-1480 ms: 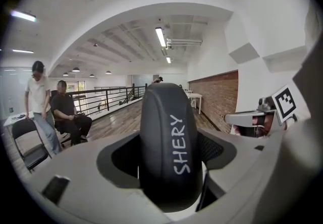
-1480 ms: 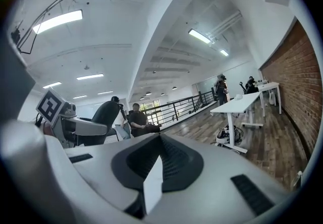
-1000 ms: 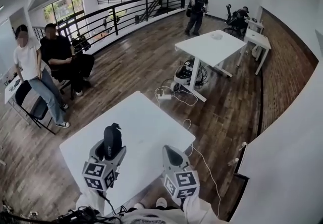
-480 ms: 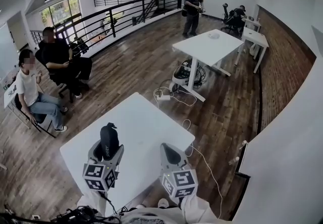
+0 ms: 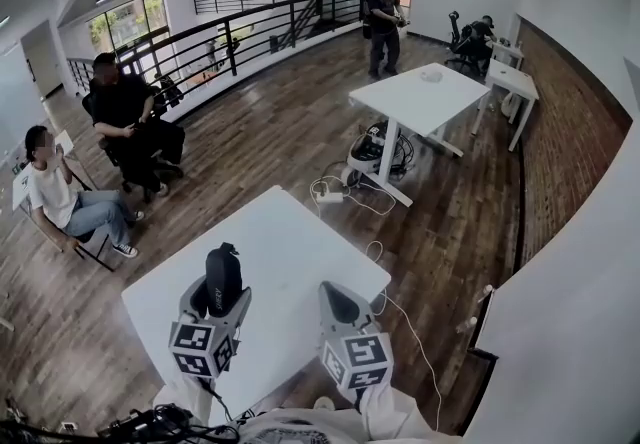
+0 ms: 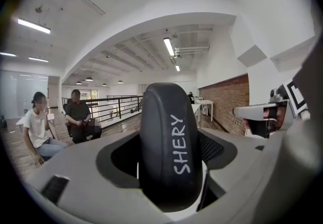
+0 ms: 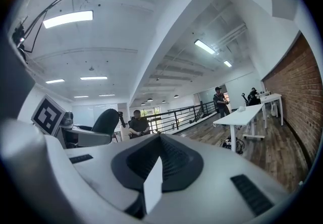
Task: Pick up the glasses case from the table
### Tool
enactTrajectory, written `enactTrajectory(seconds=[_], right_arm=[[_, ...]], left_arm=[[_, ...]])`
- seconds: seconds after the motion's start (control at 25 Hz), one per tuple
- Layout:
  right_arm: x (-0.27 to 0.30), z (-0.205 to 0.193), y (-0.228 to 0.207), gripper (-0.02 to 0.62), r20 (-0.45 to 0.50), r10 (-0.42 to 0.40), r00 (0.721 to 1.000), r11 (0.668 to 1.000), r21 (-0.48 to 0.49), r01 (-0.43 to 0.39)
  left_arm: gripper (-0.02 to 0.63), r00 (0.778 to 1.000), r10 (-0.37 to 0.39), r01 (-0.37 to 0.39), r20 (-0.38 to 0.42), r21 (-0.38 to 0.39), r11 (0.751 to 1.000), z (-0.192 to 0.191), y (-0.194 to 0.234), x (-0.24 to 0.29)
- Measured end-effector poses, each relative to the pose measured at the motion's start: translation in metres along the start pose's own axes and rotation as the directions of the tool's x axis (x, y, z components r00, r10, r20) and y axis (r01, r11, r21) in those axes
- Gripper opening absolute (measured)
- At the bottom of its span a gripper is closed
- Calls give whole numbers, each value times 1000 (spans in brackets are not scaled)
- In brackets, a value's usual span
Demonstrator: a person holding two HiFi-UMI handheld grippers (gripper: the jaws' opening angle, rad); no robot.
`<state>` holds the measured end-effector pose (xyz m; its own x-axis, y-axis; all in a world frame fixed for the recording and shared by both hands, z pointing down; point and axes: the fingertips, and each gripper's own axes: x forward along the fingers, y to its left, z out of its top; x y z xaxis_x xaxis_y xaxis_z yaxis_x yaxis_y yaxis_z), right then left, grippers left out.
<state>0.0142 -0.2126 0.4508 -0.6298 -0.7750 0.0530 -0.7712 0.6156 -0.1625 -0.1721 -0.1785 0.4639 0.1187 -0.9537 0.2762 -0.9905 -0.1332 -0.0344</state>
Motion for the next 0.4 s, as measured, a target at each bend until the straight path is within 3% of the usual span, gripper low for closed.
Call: enactTrajectory(seconds=[0.4], right_arm=[[7, -2, -4, 0, -9, 11, 1000, 1000, -4, -11]], left_arm=[[356, 1000, 20, -20, 0, 6, 1000, 1, 3, 5]])
